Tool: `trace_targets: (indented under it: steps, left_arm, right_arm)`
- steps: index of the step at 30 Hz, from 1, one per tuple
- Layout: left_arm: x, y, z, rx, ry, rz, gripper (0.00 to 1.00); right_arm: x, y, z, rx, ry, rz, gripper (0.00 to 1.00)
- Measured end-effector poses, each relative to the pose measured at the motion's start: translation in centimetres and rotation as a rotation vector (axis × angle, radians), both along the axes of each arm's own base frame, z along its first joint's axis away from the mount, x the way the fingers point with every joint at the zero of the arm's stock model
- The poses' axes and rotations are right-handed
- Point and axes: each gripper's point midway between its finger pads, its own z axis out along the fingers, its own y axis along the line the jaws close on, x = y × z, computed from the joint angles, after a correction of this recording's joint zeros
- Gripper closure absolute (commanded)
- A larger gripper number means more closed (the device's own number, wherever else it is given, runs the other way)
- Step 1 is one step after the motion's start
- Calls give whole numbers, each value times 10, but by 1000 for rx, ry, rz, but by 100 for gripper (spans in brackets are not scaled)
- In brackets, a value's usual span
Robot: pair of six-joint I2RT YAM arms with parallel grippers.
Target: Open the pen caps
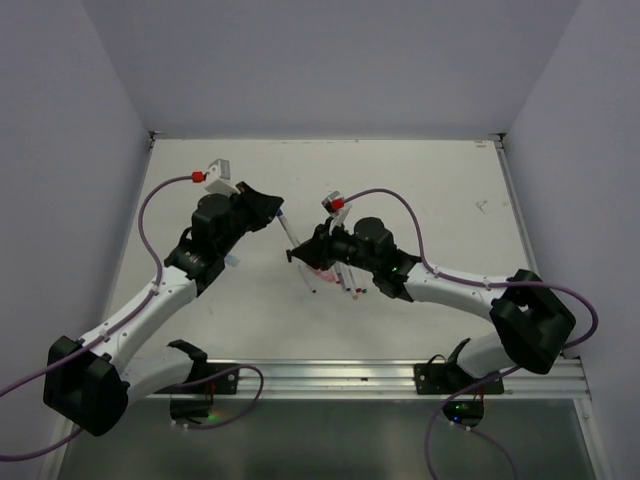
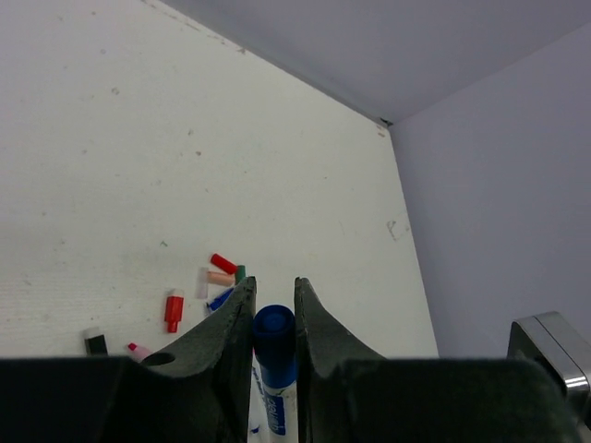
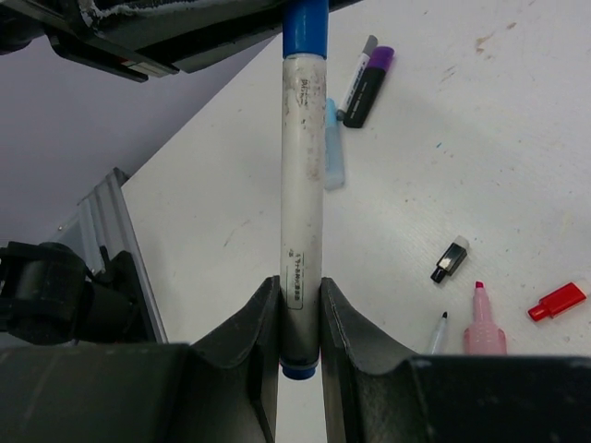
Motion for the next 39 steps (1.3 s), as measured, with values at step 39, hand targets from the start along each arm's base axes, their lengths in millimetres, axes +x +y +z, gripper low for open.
trace_targets:
  steps: [39]
  left_arm:
    - [8,83,-124,281,431,154,91]
  right_arm:
    - [-8,14,-123,-461,208,-157,100]
